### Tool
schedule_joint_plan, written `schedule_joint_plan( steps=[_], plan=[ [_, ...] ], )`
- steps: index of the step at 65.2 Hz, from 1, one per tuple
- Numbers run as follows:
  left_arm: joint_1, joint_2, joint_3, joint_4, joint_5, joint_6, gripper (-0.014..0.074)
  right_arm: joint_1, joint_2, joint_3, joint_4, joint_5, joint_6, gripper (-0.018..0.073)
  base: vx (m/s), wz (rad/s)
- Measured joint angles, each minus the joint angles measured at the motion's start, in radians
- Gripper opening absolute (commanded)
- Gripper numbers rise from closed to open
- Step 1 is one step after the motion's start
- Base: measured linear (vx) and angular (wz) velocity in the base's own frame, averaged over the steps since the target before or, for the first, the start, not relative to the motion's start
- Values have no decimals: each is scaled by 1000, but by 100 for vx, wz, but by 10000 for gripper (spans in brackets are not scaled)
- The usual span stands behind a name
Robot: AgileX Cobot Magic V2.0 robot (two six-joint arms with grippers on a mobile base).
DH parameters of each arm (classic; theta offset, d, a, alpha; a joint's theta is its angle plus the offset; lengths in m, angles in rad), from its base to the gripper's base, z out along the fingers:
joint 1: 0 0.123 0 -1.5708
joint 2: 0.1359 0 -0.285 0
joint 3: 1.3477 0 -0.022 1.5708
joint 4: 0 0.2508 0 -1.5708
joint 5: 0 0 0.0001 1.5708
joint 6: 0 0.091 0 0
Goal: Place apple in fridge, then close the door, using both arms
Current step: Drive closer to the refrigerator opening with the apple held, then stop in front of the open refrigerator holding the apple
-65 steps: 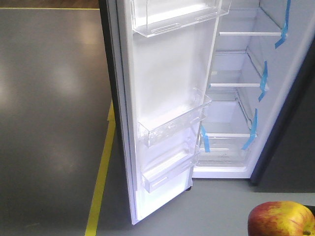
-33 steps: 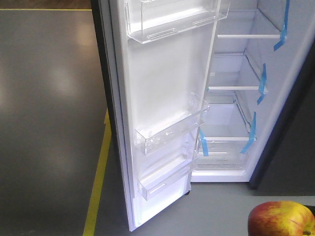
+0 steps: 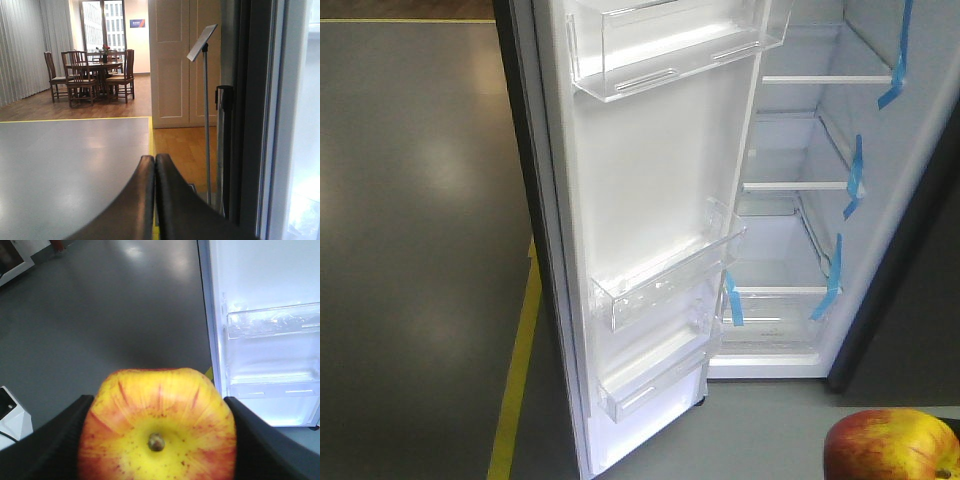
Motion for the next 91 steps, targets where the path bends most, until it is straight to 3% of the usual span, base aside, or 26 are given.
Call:
schedule_joint_plan(
  steps=[91],
  plan=[
    [0, 0, 0, 0, 0, 0, -6, 0, 0, 0, 0, 0, 0, 336, 6, 0]
  ],
)
